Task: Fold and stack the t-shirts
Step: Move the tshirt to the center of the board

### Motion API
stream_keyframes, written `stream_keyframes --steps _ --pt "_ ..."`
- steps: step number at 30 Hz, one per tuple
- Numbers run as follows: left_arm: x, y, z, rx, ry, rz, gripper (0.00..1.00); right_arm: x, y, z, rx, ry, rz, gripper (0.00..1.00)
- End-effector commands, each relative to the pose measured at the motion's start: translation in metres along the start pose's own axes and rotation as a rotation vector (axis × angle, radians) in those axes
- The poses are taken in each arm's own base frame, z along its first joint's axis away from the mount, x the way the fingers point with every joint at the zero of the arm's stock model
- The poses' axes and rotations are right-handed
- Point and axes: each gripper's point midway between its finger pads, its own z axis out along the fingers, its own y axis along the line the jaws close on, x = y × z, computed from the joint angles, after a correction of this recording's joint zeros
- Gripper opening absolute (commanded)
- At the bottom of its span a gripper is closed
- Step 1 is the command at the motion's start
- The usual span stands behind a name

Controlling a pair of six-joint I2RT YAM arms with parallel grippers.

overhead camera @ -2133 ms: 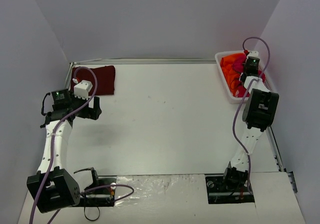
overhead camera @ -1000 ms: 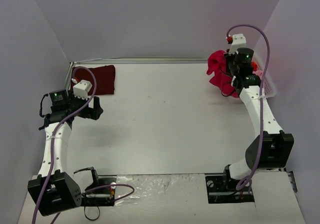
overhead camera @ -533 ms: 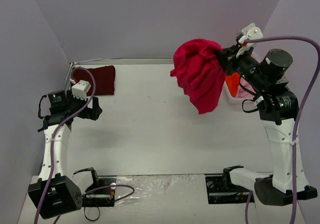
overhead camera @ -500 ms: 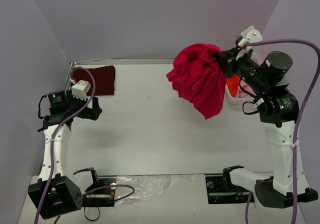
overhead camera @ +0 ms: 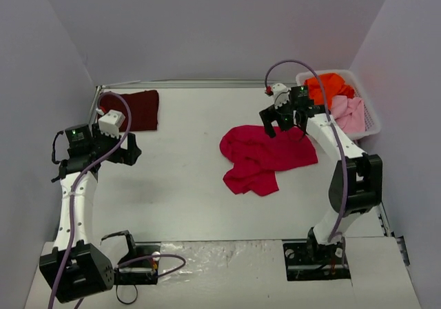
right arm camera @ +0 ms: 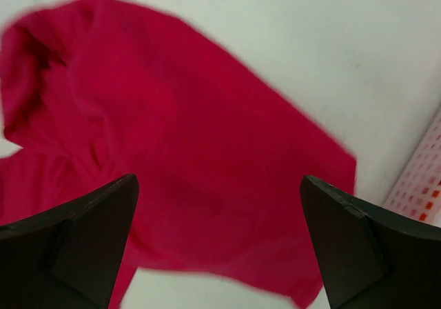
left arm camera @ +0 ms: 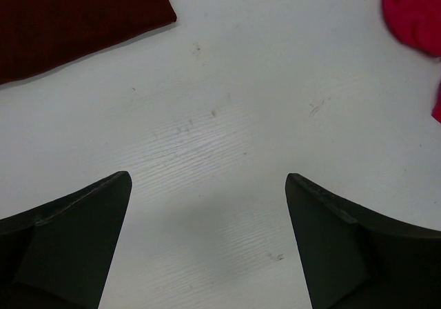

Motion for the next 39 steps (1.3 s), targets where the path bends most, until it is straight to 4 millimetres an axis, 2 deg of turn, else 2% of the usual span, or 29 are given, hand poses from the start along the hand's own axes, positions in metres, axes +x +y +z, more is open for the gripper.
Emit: stream_keyframes --steps 1,5,7,8,11,12,14,15,18,20,22,24,25,26,27,28,29,32,33,34,39 --pt "-0.011 -0.002 -0.005 0.007 -0.046 0.02 0.94 -0.02 -0.027 -0.024 0.098 -0.066 -0.038 1.0" --pt "-0.009 -0.003 -0.001 0.024 -0.037 0.012 0.94 -0.031 -0.027 -0.052 0.127 -0.123 -0.044 1.0" --pt "-0.009 -0.005 0.0 0.035 -0.036 0.013 0.94 -0.03 -0.019 -0.062 0.108 -0.127 -0.051 1.0" --pt "-0.009 -0.006 0.0 0.041 -0.035 0.016 0.94 -0.034 -0.014 -0.075 0.105 -0.151 -0.073 1.0" --pt "-0.012 -0.011 -0.001 0.052 -0.042 0.022 0.94 -0.026 -0.002 -0.09 0.084 -0.149 -0.075 1.0" --pt "-0.012 -0.012 -0.001 0.056 -0.041 0.025 0.94 -0.013 0.003 -0.086 0.077 -0.124 -0.065 1.0" --pt "-0.014 -0.013 -0.003 0.054 -0.048 0.028 0.94 -0.001 0.003 -0.086 0.102 -0.099 -0.052 1.0" --pt "-0.014 -0.014 -0.004 0.056 -0.051 0.029 0.94 0.015 0.007 -0.079 0.096 -0.061 -0.034 1.0" --pt "-0.015 -0.015 -0.004 0.061 -0.054 0.026 0.94 0.043 0.007 -0.064 0.117 -0.009 0.001 1.0" --pt "-0.014 -0.015 -0.004 0.063 -0.054 0.027 0.94 0.05 -0.001 -0.06 0.182 -0.013 0.036 1.0" --pt "-0.014 -0.015 -0.003 0.061 -0.054 0.027 0.94 0.049 -0.012 -0.054 0.259 -0.083 0.082 1.0" --pt "-0.013 -0.015 -0.004 0.058 -0.054 0.028 0.94 0.038 -0.026 -0.062 0.367 -0.202 0.123 1.0" --pt "-0.014 -0.015 -0.004 0.057 -0.057 0.03 0.94 0.013 -0.036 -0.069 0.418 -0.346 0.113 1.0" --pt "-0.015 -0.015 -0.004 0.056 -0.061 0.031 0.94 0.034 -0.03 -0.064 0.43 -0.363 0.112 1.0" --pt "-0.014 -0.015 -0.004 0.053 -0.059 0.031 0.94 0.033 -0.032 -0.066 0.456 -0.417 0.112 1.0" --pt "-0.013 -0.013 -0.004 0.047 -0.058 0.032 0.94 0.016 -0.037 -0.073 0.488 -0.535 0.1 1.0" --pt "-0.013 -0.013 -0.004 0.044 -0.057 0.032 0.94 0.036 -0.033 -0.062 0.486 -0.522 0.109 1.0" --pt "-0.012 -0.01 -0.003 0.032 -0.055 0.035 0.94 0.045 -0.034 -0.045 0.49 -0.54 0.087 1.0" --pt "-0.011 -0.009 -0.003 0.03 -0.053 0.034 0.94 0.043 -0.036 -0.043 0.499 -0.56 0.079 1.0" --pt "-0.011 -0.008 -0.003 0.024 -0.052 0.033 0.94 0.052 -0.038 -0.033 0.507 -0.536 0.076 1.0" --pt "-0.011 -0.006 -0.004 0.013 -0.058 0.039 0.94 0.068 -0.032 -0.024 0.511 -0.595 0.09 1.0"
